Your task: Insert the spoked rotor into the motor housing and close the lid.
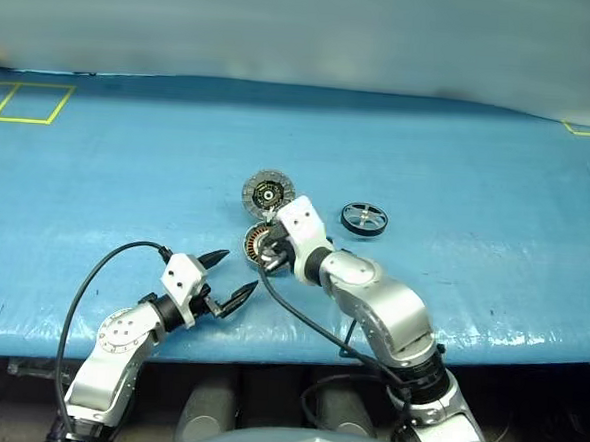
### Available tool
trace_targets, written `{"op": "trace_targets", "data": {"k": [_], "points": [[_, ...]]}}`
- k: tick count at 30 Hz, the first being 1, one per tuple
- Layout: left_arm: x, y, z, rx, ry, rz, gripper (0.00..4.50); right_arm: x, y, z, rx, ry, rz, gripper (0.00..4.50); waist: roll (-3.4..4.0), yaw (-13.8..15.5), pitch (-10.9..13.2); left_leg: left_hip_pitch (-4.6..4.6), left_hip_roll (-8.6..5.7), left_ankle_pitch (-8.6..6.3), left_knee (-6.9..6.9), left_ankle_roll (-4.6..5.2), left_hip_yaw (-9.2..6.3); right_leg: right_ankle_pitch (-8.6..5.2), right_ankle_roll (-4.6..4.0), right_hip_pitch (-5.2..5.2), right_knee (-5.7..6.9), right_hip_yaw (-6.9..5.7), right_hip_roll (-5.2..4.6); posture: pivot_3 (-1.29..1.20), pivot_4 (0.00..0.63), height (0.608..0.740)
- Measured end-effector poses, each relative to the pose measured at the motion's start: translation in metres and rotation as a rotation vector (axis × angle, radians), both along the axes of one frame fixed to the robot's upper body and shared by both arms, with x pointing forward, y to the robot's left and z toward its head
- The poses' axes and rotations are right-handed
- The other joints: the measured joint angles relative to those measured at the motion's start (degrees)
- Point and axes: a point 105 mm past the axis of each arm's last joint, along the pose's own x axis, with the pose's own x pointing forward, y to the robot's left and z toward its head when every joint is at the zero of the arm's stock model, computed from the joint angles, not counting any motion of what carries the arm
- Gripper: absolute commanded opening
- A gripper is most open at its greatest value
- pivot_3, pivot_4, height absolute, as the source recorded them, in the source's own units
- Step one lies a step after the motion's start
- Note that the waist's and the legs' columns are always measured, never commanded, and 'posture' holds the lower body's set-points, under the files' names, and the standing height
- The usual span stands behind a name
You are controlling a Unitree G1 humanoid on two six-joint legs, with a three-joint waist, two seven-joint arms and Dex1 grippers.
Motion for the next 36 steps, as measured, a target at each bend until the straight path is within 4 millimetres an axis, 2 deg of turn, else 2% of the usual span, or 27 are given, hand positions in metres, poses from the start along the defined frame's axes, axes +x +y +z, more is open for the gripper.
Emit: {"op": "trace_targets", "data": {"k": [2, 4, 6, 8, 10, 14, 16, 24, 36], "points": [[0.000, 0.000, 0.000, 0.000, 0.000, -0.001, 4.50, 0.007, -0.018, 0.010, -0.030, -0.033, -0.034, 0.01, -0.01, 0.18, -0.01, 0.01, -0.02, 0.00, 0.02, 0.00, 0.00, 0.00, 0.00, -0.01, -0.01, -0.01, -0.04, 0.00, 0.150, 0.740], [0.000, 0.000, 0.000, 0.000, 0.000, -0.001, 4.50, 0.014, -0.046, 0.011, -0.088, -0.039, -0.094, 0.01, -0.01, 0.41, -0.01, -0.01, -0.04, -0.01, 0.03, 0.01, 0.00, 0.00, 0.00, -0.03, -0.03, -0.02, -0.08, 0.00, 0.150, 0.740], [0.000, 0.000, 0.000, 0.000, 0.000, -0.003, 4.50, 0.020, -0.068, 0.011, -0.124, -0.037, -0.156, 0.37, -0.01, 0.45, -0.01, -0.05, -0.04, -0.01, 0.00, 0.01, 0.03, 0.00, -0.02, -0.01, -0.02, 0.01, -0.07, 0.00, 0.150, 0.740], [0.001, -0.001, 0.001, -0.001, -0.003, -0.007, 4.50, 0.026, -0.089, 0.012, -0.148, -0.036, -0.219, 0.89, -0.01, 0.42, -0.01, -0.09, -0.02, -0.01, -0.03, 0.01, 0.07, 0.05, -0.12, 0.08, 0.00, 0.05, -0.03, 0.00, 0.150, 0.740], [0.001, -0.003, 0.002, -0.003, -0.006, -0.012, 4.50, 0.028, -0.104, 0.008, -0.166, -0.020, -0.268, 1.62, -0.01, 0.39, -0.01, -0.08, 0.00, 0.00, -0.08, 0.01, 0.10, 0.07, -0.18, 0.07, 0.01, 0.09, 0.02, 0.00, 0.150, 0.740], [0.001, -0.003, 0.001, -0.003, -0.004, -0.013, 4.50, 0.034, -0.122, 0.000, -0.179, 0.007, -0.360, 2.85, -0.02, 0.34, -0.01, -0.08, 0.01, 0.00, -0.08, 0.01, 0.15, 0.06, -0.13, 0.06, 0.02, 0.16, 0.06, 0.00, 0.150, 0.740], [0.001, -0.003, 0.001, -0.003, -0.002, -0.012, 4.50, 0.037, -0.127, 0.000, -0.155, 0.013, -0.412, 2.85, -0.02, 0.37, -0.01, -0.08, 0.01, 0.00, -0.05, 0.01, 0.16, 0.01, -0.01, 0.07, 0.02, 0.18, 0.06, 0.00, 0.150, 0.740], [0.001, -0.003, 0.001, -0.003, -0.002, -0.012, 4.50, 0.042, -0.127, -0.012, -0.089, 0.067, -0.508, 2.85, -0.02, 0.39, -0.01, -0.06, 0.00, -0.01, -0.04, 0.03, 0.28, 0.07, 0.07, 0.05, 0.02, 0.36, 0.07, 0.00, 0.150, 0.740], [0.002, -0.003, 0.001, -0.002, -0.005, -0.014, 4.50, 0.051, -0.139, -0.029, -0.111, 0.087, -0.603, 2.85, -0.02, 0.34, -0.01, 0.00, 0.02, -0.02, -0.04, 0.08, 0.53, 0.13, 0.16, 0.00, 0.02, 0.70, 0.16, 0.00, 0.150, 0.740]]}}
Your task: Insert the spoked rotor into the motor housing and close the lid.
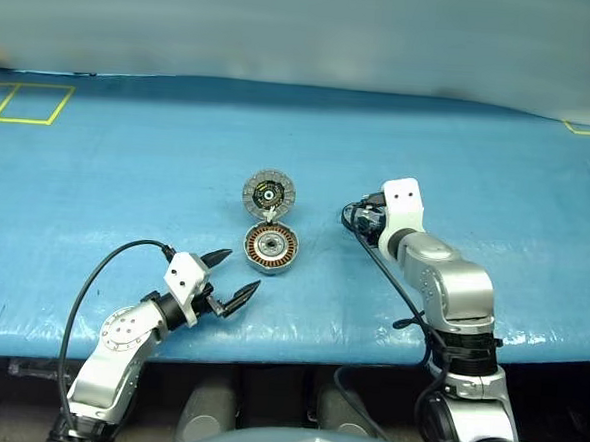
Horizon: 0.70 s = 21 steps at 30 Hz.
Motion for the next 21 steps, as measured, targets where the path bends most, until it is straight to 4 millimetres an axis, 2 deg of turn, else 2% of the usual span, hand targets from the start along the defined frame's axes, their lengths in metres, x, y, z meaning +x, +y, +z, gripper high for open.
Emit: {"op": "trace_targets", "data": {"k": [9, 14, 19, 21], "points": [[0.000, 0.000, 0.000, 0.001, -0.001, -0.002, 4.50, -0.004, -0.002, -0.015, 0.007, 0.038, -0.010, 2.85, 0.00, 0.00, 0.00, 0.00, 0.02, -0.01, 0.00, 0.01, 0.04, 0.01, 0.00, -0.02, 0.00, 0.06, 0.04, 0.00, 0.150, 0.740], [0.000, 0.000, 0.000, 0.002, 0.001, -0.002, 4.50, -0.004, -0.002, -0.016, 0.020, 0.034, -0.004, 2.85, -0.01, 0.00, -0.01, 0.02, 0.04, -0.01, 0.01, 0.01, 0.06, 0.02, 0.00, -0.01, 0.00, 0.08, 0.05, 0.00, 0.150, 0.740], [0.000, 0.000, 0.000, 0.002, 0.002, 0.000, 4.50, -0.001, 0.002, -0.016, 0.095, 0.024, -0.001, 1.35, -0.09, -0.06, -0.08, 0.07, 0.10, -0.01, 0.02, 0.01, 0.09, 0.03, -0.02, 0.02, -0.01, 0.09, 0.11, 0.00, 0.150, 0.740], [0.000, 0.000, -0.001, 0.002, 0.004, 0.000, 4.50, 0.000, 0.002, -0.017, 0.099, 0.018, -0.001, 1.22, -0.37, -0.23, -0.25, 0.15, 0.15, -0.01, 0.03, 0.01, 0.10, 0.05, -0.06, 0.07, -0.01, 0.09, 0.13, 0.00, 0.150, 0.740]]}}
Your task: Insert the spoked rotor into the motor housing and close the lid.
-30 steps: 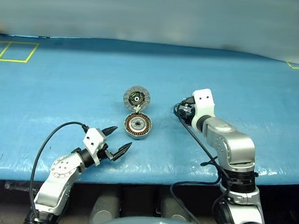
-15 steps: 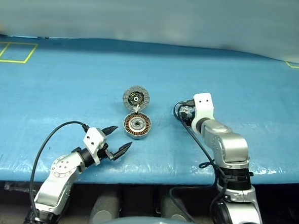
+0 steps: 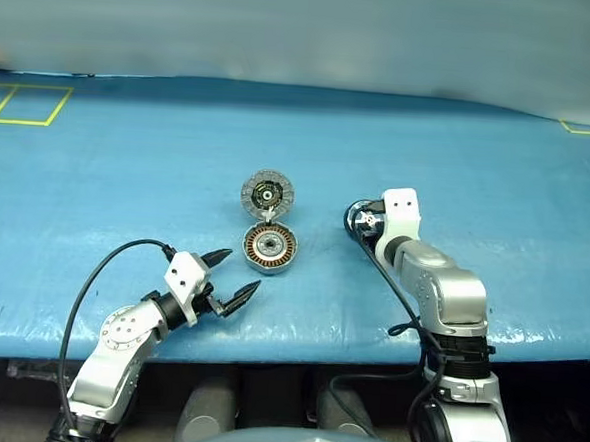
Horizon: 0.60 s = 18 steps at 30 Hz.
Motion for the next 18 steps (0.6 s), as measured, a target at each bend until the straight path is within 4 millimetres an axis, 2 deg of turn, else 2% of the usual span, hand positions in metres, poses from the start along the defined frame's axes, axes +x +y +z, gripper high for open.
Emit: {"op": "trace_targets", "data": {"k": [9, 13, 15, 18], "points": [[-0.002, 0.001, -0.002, 0.000, 0.010, 0.006, 4.50, 0.001, 0.002, -0.003, -0.020, -0.010, 0.024, 1.21, -0.15, -0.30, -0.12, 0.05, 0.06, 0.00, 0.10, 0.00, 0.05, 0.06, -0.06, -0.09, 0.00, -0.01, -0.07, 0.00, 0.150, 0.740], [-0.002, 0.001, -0.004, 0.000, 0.015, 0.010, 4.50, -0.005, 0.006, 0.004, -0.063, -0.039, 0.091, 1.16, -0.13, -0.36, -0.11, -0.11, 0.05, 0.00, 0.03, 0.01, 0.09, 0.08, -0.08, -0.15, 0.00, 0.00, -0.07, 0.00, 0.150, 0.740], [-0.003, 0.002, -0.004, 0.001, 0.015, 0.012, 4.50, -0.011, 0.016, 0.013, -0.101, -0.068, 0.195, 1.16, -0.04, -0.39, -0.04, -0.13, 0.04, 0.00, -0.02, 0.01, 0.13, 0.07, -0.08, -0.21, -0.01, 0.02, -0.07, 0.00, 0.150, 0.740], [-0.002, 0.002, -0.004, 0.001, 0.014, 0.014, 4.50, -0.023, 0.042, 0.033, -0.141, -0.133, 0.379, 1.16, -0.03, -0.36, -0.03, -0.12, 0.07, 0.00, -0.07, 0.01, 0.10, 0.05, -0.10, -0.21, -0.02, 0.00, -0.03, 0.00, 0.150, 0.740]]}}
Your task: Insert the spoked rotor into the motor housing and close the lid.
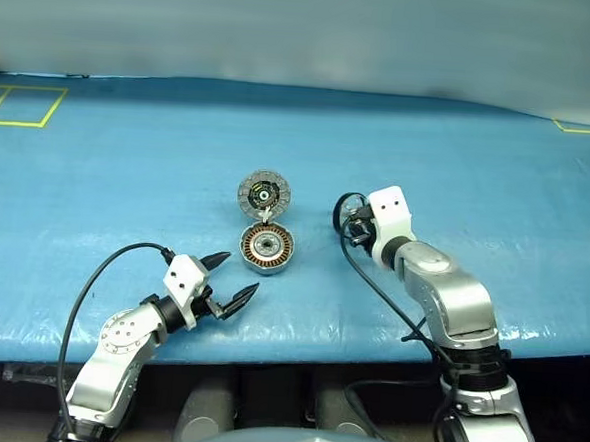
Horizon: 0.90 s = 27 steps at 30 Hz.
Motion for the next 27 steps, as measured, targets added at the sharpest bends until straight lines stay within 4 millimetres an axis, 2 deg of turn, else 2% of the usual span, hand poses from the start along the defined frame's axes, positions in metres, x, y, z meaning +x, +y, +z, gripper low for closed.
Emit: {"op": "trace_targets", "data": {"k": [5, 13, 19, 27], "points": [[0.001, 0.001, 0.001, 0.003, -0.009, 0.013, 4.50, -0.021, 0.044, 0.022, -0.045, -0.049, 0.266, 1.16, -0.01, 0.12, 0.01, 0.00, -0.01, 0.00, 0.04, 0.00, -0.01, 0.00, 0.01, 0.01, -0.02, -0.02, -0.04, 0.00, 0.150, 0.740], [0.001, 0.003, 0.002, 0.016, -0.029, 0.026, 4.50, -0.043, 0.086, 0.025, -0.149, -0.066, 0.490, 1.16, -0.02, 0.33, 0.01, -0.03, -0.03, 0.00, 0.05, 0.00, -0.02, 0.01, 0.00, -0.02, -0.04, -0.04, -0.11, 0.00, 0.150, 0.740], [0.001, 0.003, 0.001, 0.016, -0.027, 0.028, 4.50, -0.049, 0.090, 0.013, -0.343, -0.092, 0.583, 1.16, -0.03, 0.36, 0.01, -0.02, -0.05, -0.01, 0.06, 0.00, -0.03, 0.01, 0.00, -0.08, -0.05, -0.09, -0.18, 0.00, 0.150, 0.740], [0.000, 0.003, 0.001, 0.015, -0.025, 0.026, 4.50, -0.044, 0.087, 0.009, -0.416, -0.107, 0.587, 1.16, -0.03, 0.35, 0.01, -0.02, -0.05, -0.01, 0.06, -0.01, -0.03, 0.01, 0.00, -0.06, -0.04, -0.10, -0.17, 0.00, 0.150, 0.740]]}}
